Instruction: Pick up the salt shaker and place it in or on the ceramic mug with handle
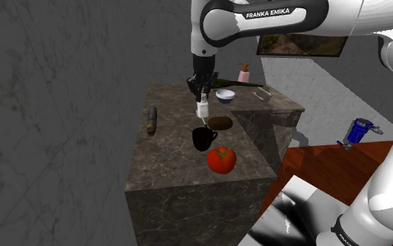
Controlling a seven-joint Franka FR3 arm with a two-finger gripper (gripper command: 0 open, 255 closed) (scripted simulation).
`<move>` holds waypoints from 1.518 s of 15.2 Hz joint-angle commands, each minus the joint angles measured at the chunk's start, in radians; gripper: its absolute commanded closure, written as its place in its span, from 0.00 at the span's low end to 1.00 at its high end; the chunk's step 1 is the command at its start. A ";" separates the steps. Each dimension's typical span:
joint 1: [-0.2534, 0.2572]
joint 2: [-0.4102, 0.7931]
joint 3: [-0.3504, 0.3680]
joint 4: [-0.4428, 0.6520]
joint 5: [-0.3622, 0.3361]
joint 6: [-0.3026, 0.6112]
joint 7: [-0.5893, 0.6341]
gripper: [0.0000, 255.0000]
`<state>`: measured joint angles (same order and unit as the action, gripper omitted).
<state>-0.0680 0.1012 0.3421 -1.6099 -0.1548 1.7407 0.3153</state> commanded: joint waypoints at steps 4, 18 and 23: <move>-0.049 -0.028 -0.037 -0.024 0.016 0.009 -0.089 1.00; -0.052 -0.024 -0.040 -0.207 0.008 0.195 -0.067 1.00; -0.052 -0.009 -0.041 -0.269 -0.002 0.270 -0.055 1.00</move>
<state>-0.1206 0.0871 0.3006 -1.8603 -0.1535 1.9871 0.2553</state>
